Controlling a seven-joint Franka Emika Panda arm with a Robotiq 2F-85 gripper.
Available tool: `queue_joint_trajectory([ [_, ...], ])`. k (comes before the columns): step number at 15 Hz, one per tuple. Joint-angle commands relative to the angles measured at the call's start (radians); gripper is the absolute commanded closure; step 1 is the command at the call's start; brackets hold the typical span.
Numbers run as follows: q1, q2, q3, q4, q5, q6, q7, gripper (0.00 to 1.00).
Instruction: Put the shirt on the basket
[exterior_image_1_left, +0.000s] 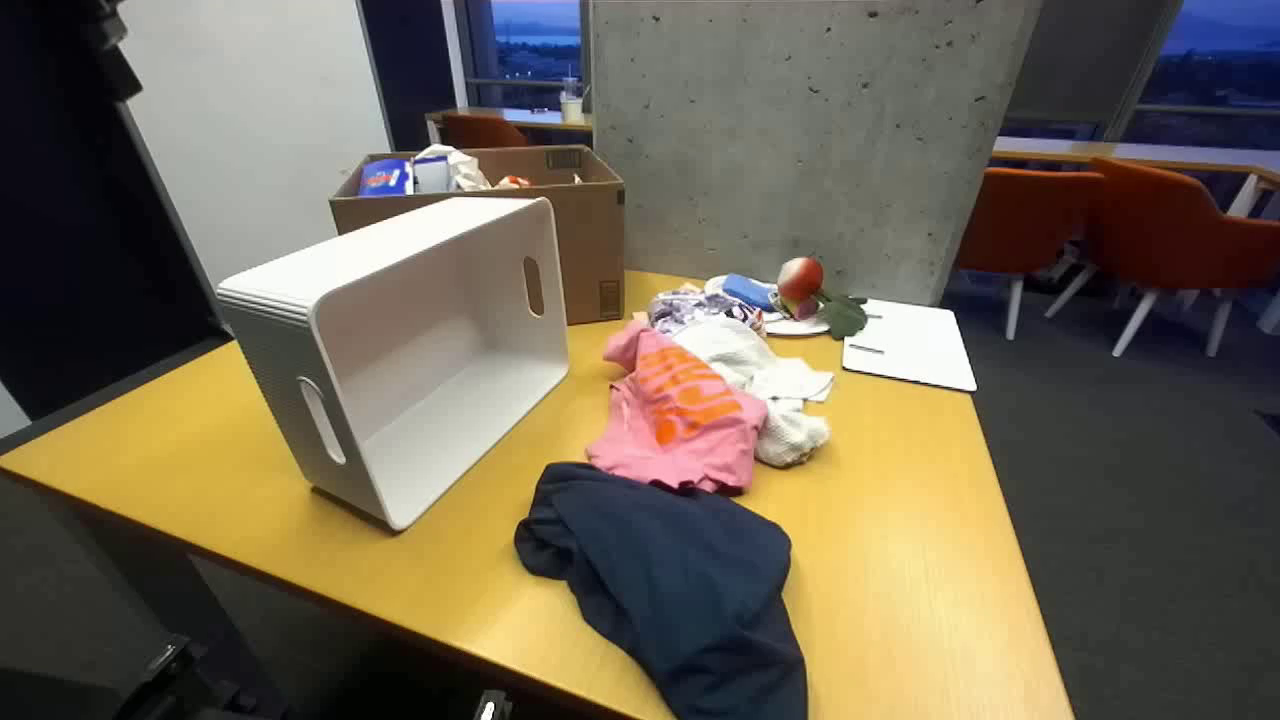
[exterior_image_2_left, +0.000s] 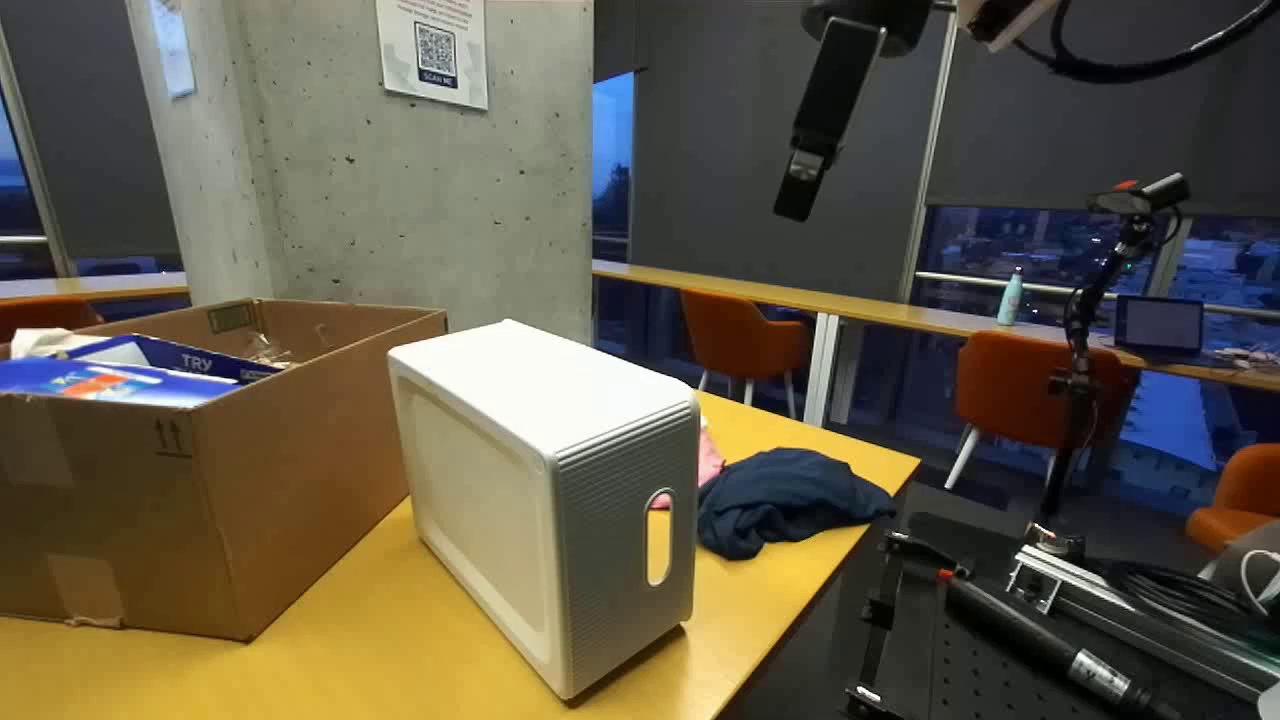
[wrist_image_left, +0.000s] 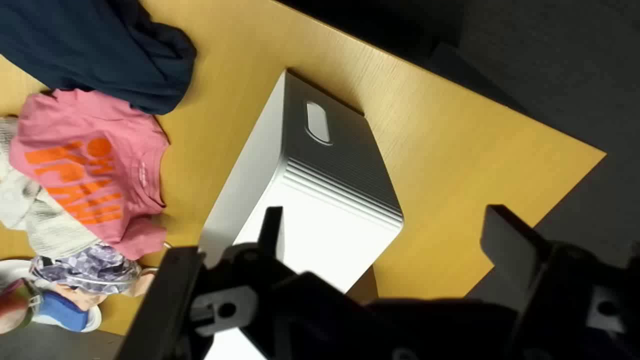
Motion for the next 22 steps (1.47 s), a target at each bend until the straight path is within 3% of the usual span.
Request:
queue_joint_trajectory([
  [1, -0.001, 0.000, 0.002, 0.003, 0.001, -0.002, 0.000, 0.00],
  [8, -0.001, 0.000, 0.002, 0.005, 0.001, -0.002, 0.000, 0.00],
  [13, -0.079, -0.182, -0.086, -0.097, -0.053, -0.034, -0.039, 0.00],
  [15, -0.116, -0.244, -0.155, -0.140, -0.079, -0.033, -0.105, 0.00],
  [17, -0.120, -0.256, -0.233, -0.201, -0.081, 0.026, -0.227, 0.00],
  [22, -0.065, -0.142, -0.419, -0.441, 0.004, 0.391, -0.479, 0.00],
])
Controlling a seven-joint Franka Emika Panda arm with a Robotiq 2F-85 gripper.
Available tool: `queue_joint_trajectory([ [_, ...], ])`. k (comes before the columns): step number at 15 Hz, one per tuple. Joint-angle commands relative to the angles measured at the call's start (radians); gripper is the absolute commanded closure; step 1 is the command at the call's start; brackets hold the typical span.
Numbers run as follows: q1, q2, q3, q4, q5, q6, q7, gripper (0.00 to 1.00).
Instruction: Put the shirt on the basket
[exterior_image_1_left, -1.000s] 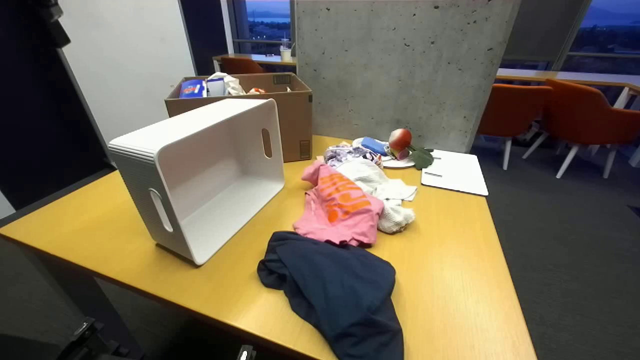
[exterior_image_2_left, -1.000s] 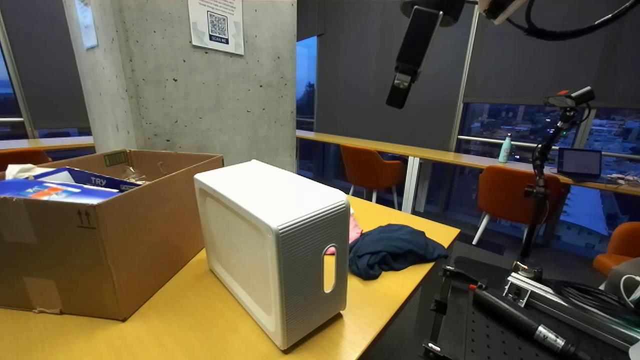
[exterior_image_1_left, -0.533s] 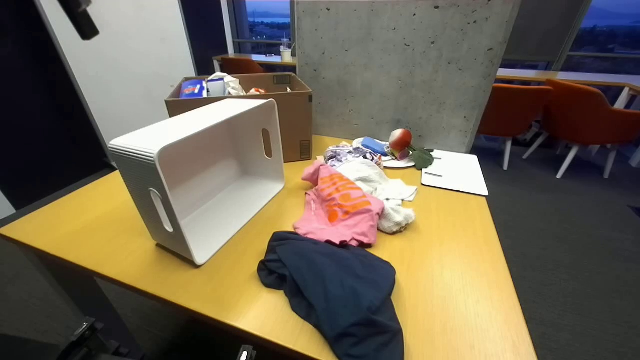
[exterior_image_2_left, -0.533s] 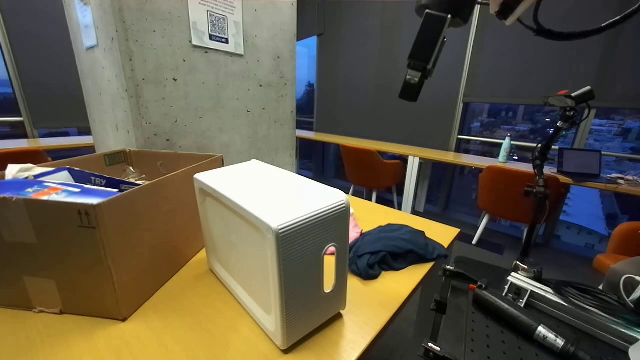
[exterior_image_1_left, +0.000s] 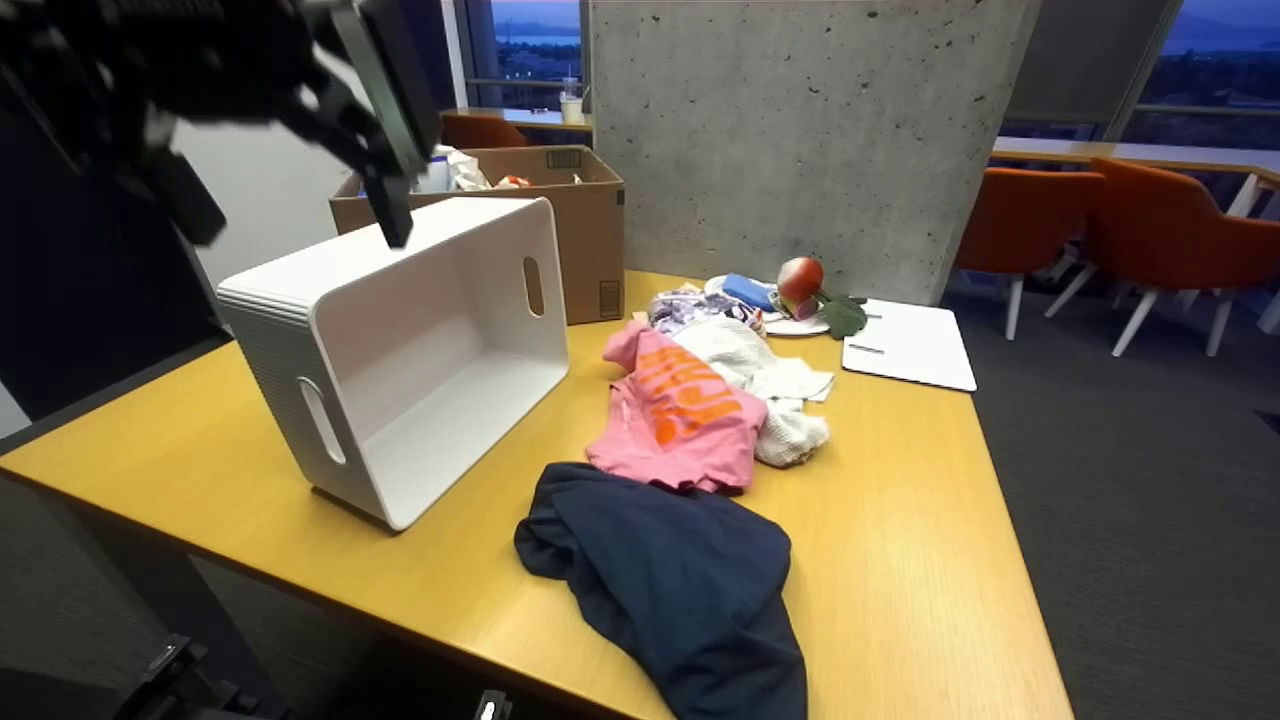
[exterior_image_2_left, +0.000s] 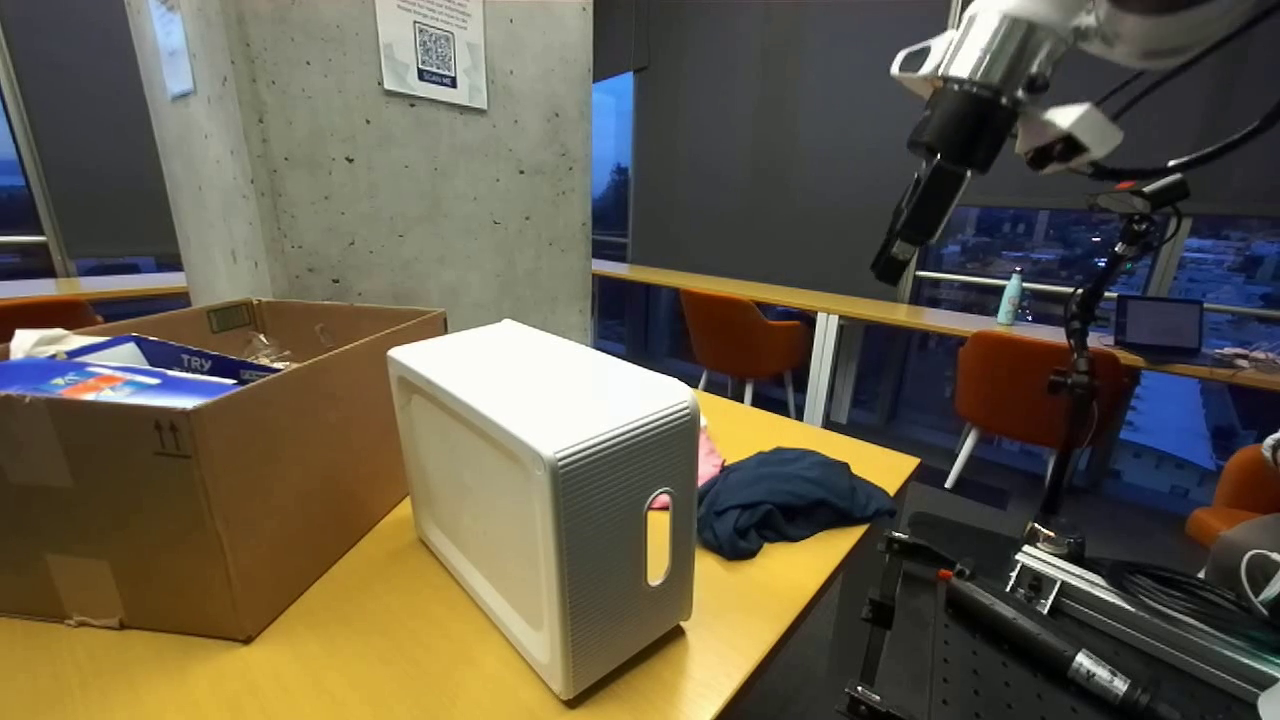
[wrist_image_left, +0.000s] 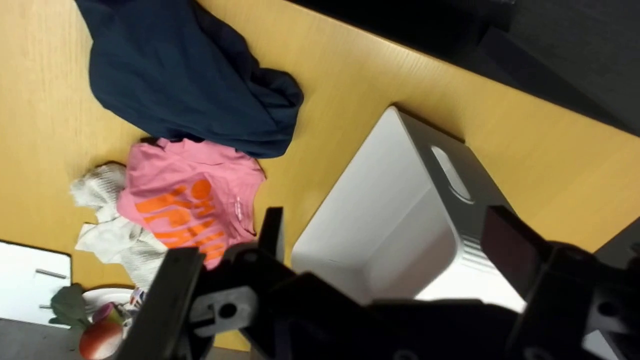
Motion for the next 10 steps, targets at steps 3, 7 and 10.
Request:
queue_joint_trajectory([
  [3, 0.089, 0.203, -0.172, -0.098, 0.094, 0.282, -0.260, 0.00],
  [7, 0.052, 0.376, -0.192, -0.082, 0.078, 0.271, -0.345, 0.00],
  [10, -0.016, 0.572, -0.156, -0.049, 0.031, 0.313, -0.343, 0.00],
])
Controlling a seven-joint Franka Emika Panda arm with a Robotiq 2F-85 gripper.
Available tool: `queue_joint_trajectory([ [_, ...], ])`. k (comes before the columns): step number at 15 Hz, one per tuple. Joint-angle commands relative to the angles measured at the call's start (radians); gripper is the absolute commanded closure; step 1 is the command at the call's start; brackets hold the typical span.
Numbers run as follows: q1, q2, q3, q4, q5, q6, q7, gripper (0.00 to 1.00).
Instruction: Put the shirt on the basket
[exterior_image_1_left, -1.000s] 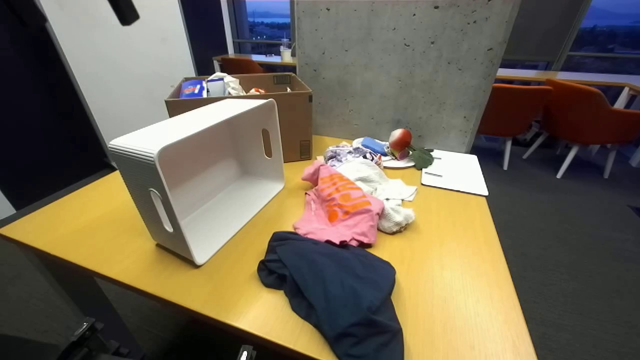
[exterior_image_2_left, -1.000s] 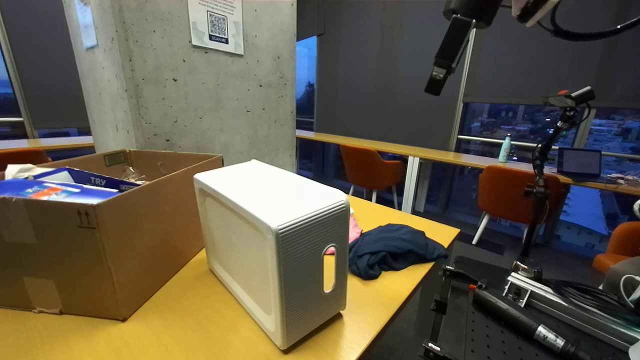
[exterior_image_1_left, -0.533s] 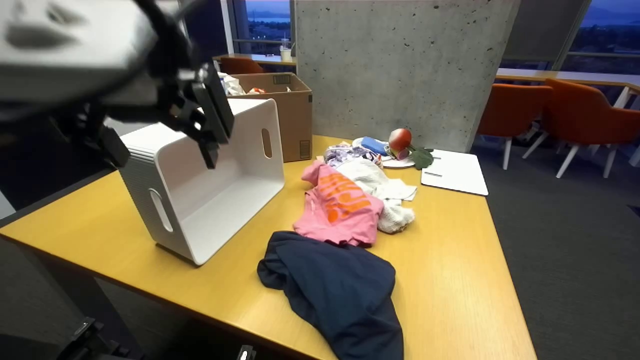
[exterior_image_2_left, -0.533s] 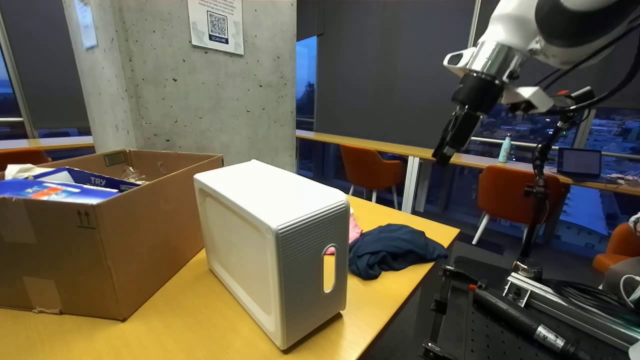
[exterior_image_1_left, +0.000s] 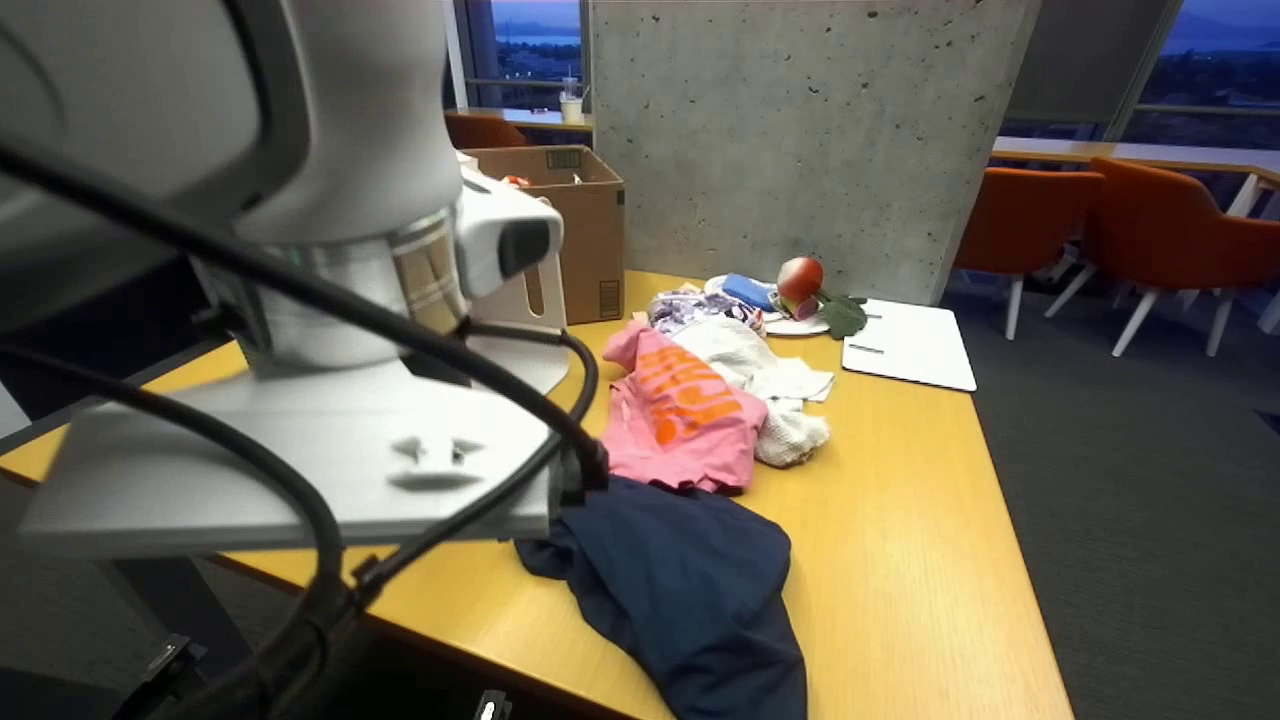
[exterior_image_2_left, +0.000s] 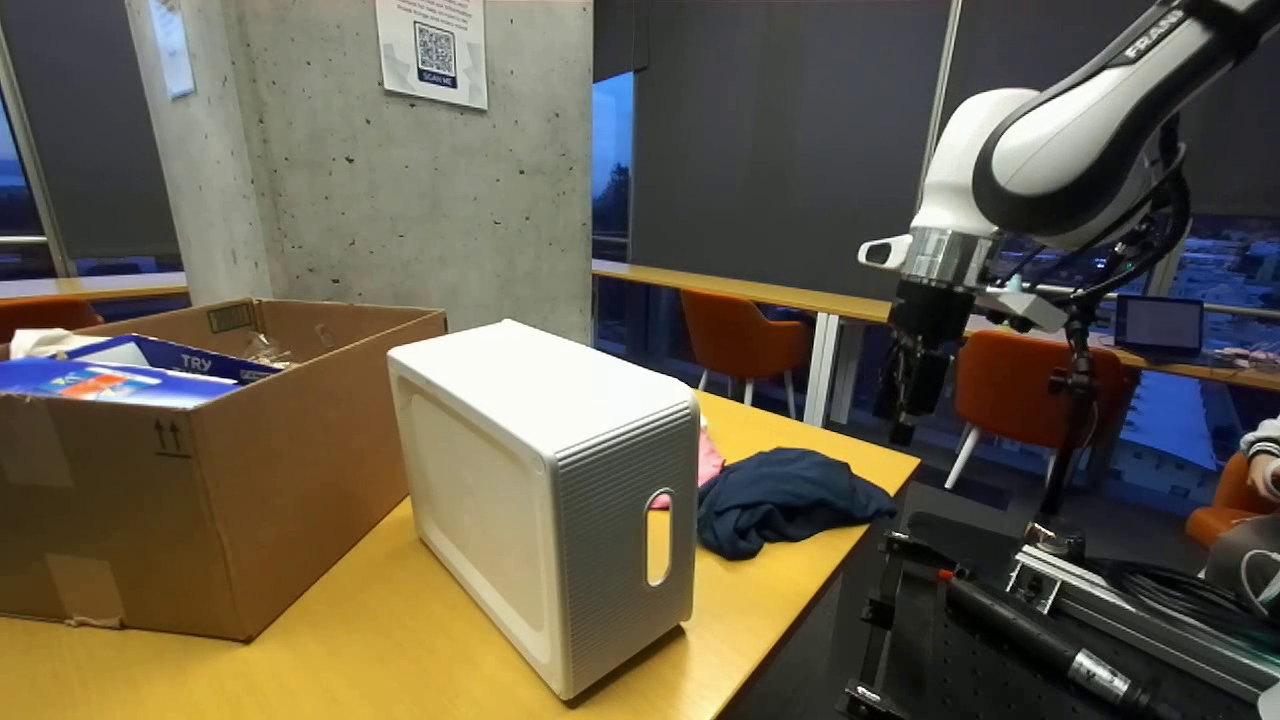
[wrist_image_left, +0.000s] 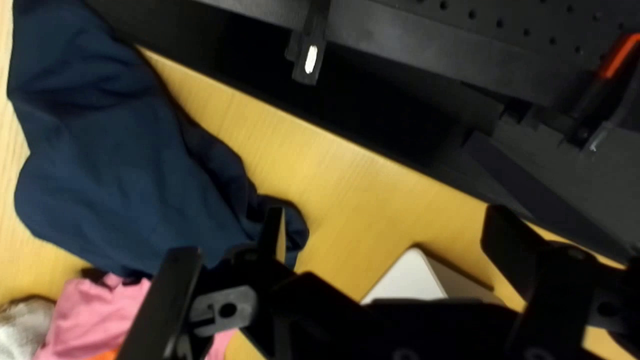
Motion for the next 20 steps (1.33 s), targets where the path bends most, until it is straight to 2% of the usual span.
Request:
queue_joint_trajectory([
  [1, -0.084, 0.235, 0.045, 0.060, -0.052, 0.066, -0.017, 0.00],
  [3, -0.164, 0.355, 0.083, 0.115, -0.200, 0.113, 0.088, 0.00],
  [5, -0.207, 0.450, 0.083, 0.185, -0.387, 0.136, 0.240, 0.00],
  [6, -0.146, 0.503, 0.010, 0.233, -0.471, 0.141, 0.322, 0.00],
  [7, -0.132, 0.520, -0.015, 0.263, -0.559, 0.128, 0.403, 0.00],
  [8, -0.163, 0.543, 0.012, 0.303, -0.635, 0.108, 0.485, 0.00],
  [9, -0.151, 0.564, -0.002, 0.336, -0.685, 0.094, 0.539, 0.00],
  [14, -0.135, 0.664, 0.030, 0.412, -0.762, 0.119, 0.735, 0.00],
  [20, -0.068, 0.750, 0.014, 0.441, -0.849, 0.140, 0.898, 0.00],
])
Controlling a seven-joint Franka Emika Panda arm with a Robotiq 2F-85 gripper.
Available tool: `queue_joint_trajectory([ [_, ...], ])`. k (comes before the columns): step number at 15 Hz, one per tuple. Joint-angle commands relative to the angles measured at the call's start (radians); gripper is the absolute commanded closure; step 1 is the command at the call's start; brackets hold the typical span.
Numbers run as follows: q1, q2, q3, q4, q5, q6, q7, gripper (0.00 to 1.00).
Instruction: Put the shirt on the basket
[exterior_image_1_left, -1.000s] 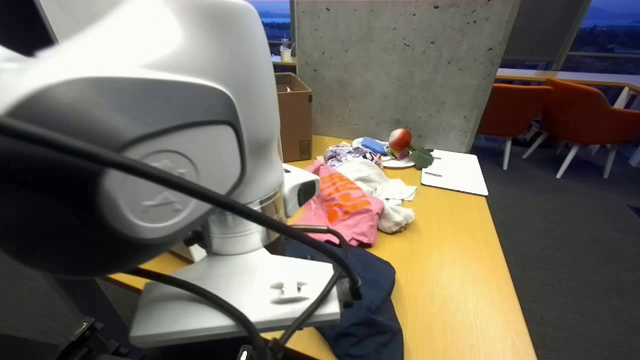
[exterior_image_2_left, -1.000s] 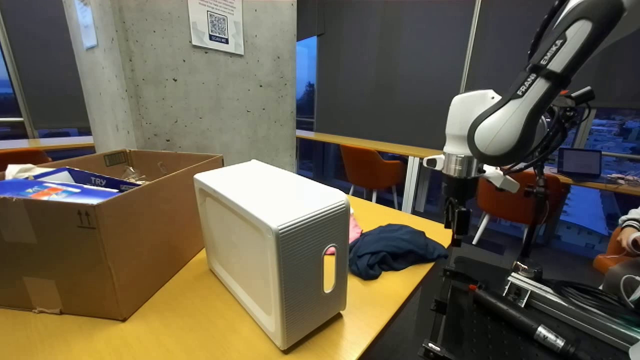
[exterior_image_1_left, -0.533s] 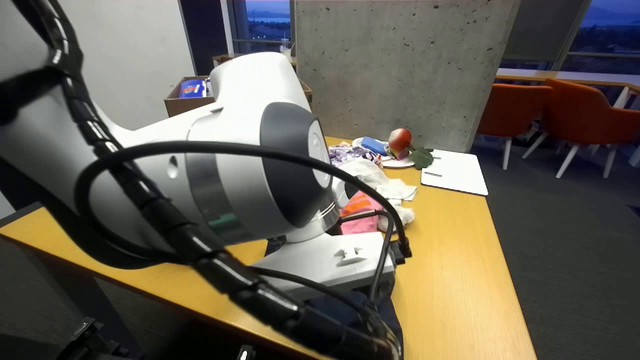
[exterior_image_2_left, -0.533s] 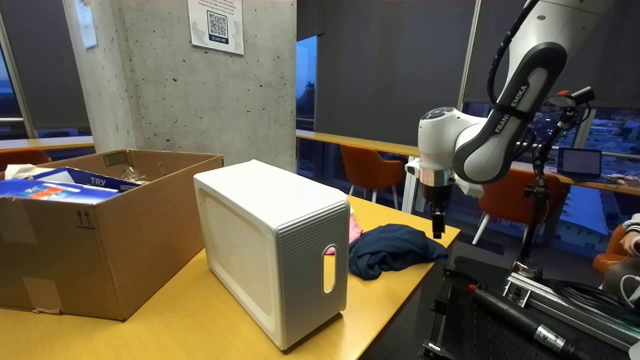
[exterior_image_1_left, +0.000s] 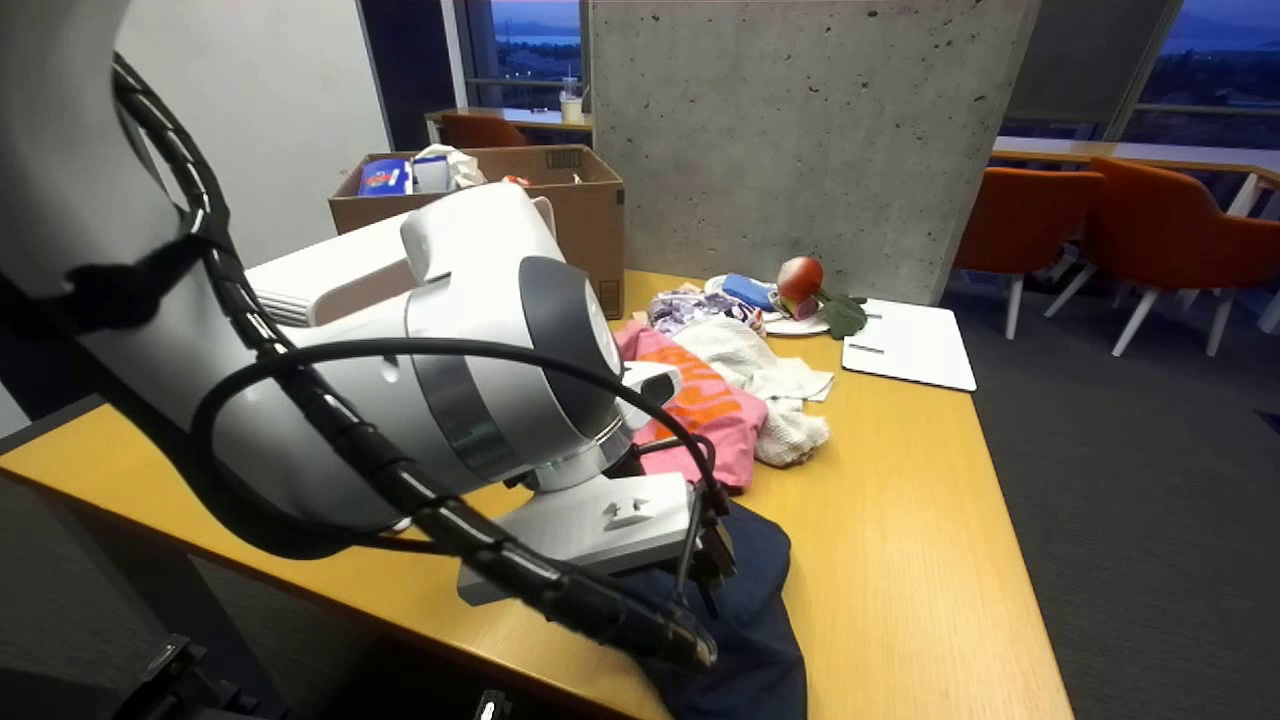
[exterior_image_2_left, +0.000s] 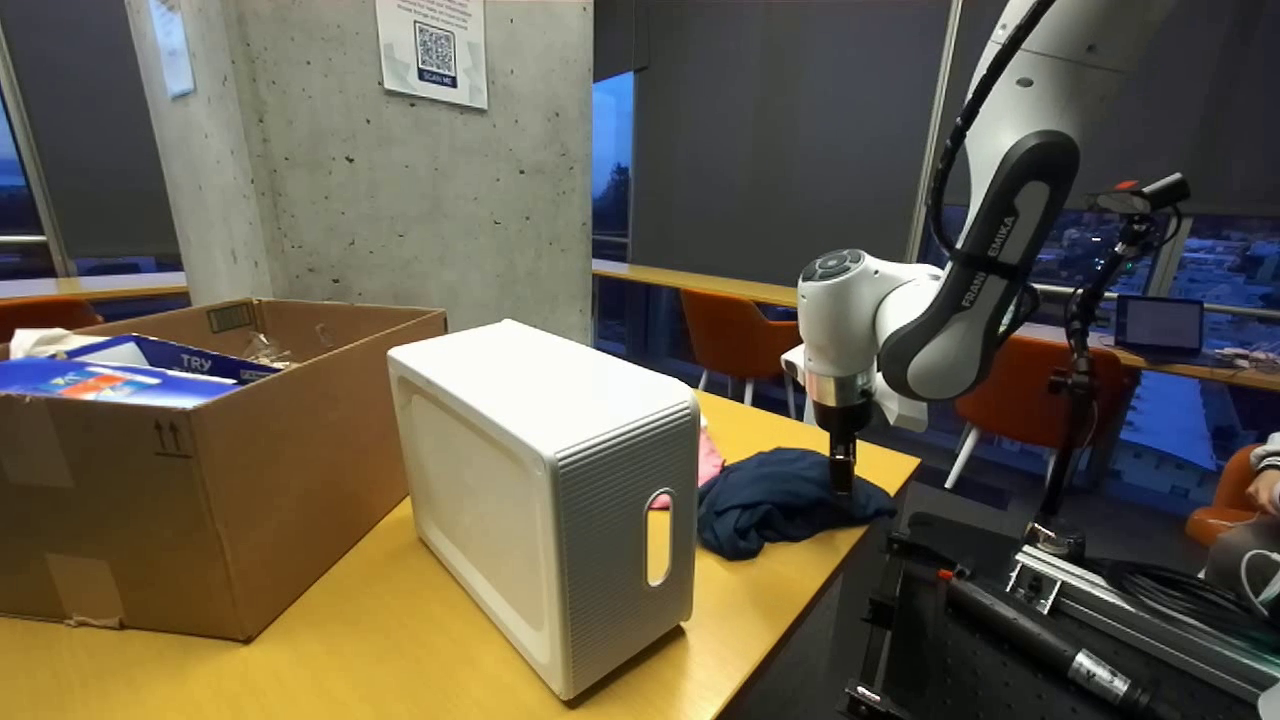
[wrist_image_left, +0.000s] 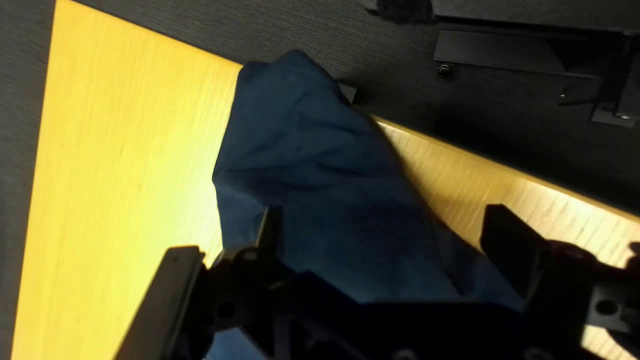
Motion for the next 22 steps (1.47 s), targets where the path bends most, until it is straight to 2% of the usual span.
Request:
queue_joint_trajectory([
  [1, 0.035, 0.046, -0.022, 0.025, -0.086, 0.013, 0.101, 0.00],
  [8, 0.061, 0.158, -0.052, 0.088, -0.293, 0.029, 0.326, 0.00],
  [14, 0.135, 0.224, -0.151, 0.148, -0.481, 0.089, 0.580, 0.00],
  [15, 0.143, 0.228, -0.157, 0.154, -0.503, 0.096, 0.617, 0.25],
  [17, 0.153, 0.243, -0.166, 0.166, -0.541, 0.107, 0.683, 0.34],
  [18, 0.158, 0.249, -0.168, 0.171, -0.560, 0.110, 0.717, 0.44],
  [22, 0.160, 0.219, -0.152, 0.146, -0.568, 0.101, 0.771, 0.73],
])
